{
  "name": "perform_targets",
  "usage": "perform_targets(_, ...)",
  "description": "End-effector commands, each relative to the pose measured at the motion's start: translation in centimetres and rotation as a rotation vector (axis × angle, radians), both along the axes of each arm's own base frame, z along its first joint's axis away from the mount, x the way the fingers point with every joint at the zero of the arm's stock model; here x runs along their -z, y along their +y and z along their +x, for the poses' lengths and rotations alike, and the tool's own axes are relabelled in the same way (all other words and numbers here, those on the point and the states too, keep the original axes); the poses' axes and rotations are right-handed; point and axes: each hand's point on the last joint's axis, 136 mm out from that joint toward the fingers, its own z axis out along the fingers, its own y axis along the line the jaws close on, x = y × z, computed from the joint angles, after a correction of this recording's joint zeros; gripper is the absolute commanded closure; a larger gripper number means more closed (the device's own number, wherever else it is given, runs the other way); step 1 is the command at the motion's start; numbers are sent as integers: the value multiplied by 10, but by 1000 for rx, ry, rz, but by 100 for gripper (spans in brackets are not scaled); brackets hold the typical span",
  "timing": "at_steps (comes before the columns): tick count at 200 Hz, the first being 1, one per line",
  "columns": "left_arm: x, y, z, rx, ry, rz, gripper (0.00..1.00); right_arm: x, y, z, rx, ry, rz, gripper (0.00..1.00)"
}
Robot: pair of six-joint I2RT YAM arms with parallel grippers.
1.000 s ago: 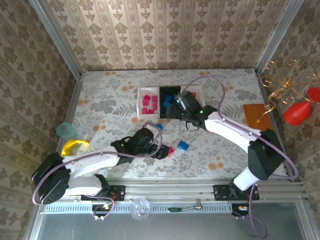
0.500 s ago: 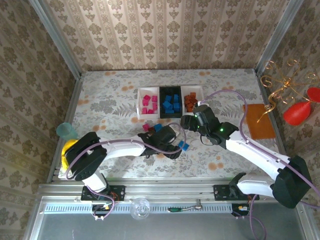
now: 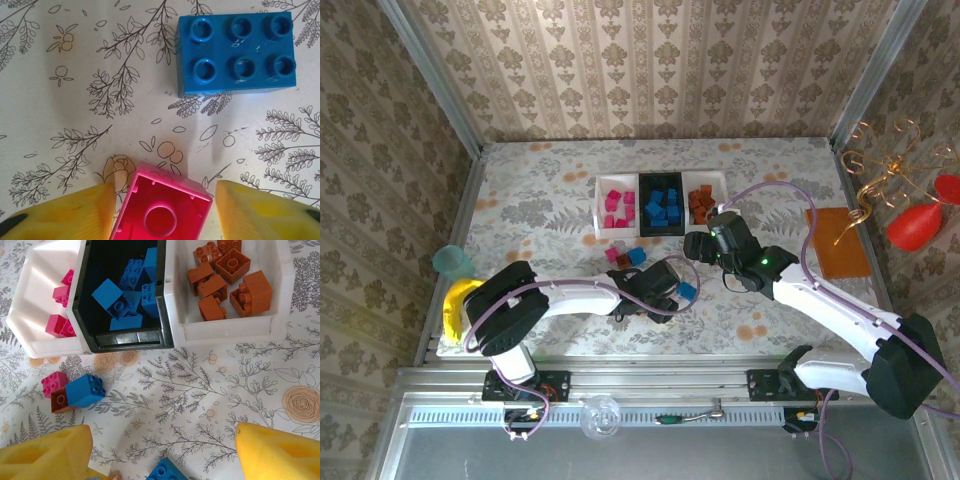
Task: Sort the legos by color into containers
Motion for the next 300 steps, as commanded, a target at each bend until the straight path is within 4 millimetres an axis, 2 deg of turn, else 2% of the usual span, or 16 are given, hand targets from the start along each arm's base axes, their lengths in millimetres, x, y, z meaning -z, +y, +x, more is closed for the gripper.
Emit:
perform_targets(1,1,-1,-1,23,-24,5,49,-1,-10,1,48,-19,-7,23)
perform_targets(56,-6,-2,0,28,-55,-28,65,2,-13,-1,58,-10,-13,23)
perform_targets(85,-28,7,12,-32,-88,-99,66,2,-15,-2,62,-13,-12,23)
perform_targets(109,-62,27,37,-128,-146,-178,66,3,-15,-3,62,-11,-7,23)
perform_targets(146,-117,79,95,-345,-250,-271,66,11,-15,-6,62,4,0,23)
perform_targets(168,-135,102,130,-425,-265,-313,65,16,-14,-8,59,18,1,23)
perform_targets(200,-141,120,180,-505,-267,-324,65,21,-11,-11,47,39,15,23)
perform_targets(234,-137,119,223,-536,-240,-318,65,25,-9,-17,30,60,12,23)
perform_targets(263,-134,114,250,-546,-205,-321,64,31,-7,-23,8,79,14,23)
perform_targets(279,-127,110,260,-544,-179,-306,60,36,-3,-26,-15,95,17,23)
perform_targets(293,-124,105,264,-539,-160,-304,49,40,2,-29,-40,107,18,23)
perform_targets(295,-124,114,270,-559,-163,-302,48,41,2,-30,-43,110,18,23)
perform_targets(300,-124,116,272,-565,-161,-304,44,43,4,-31,-53,114,16,23)
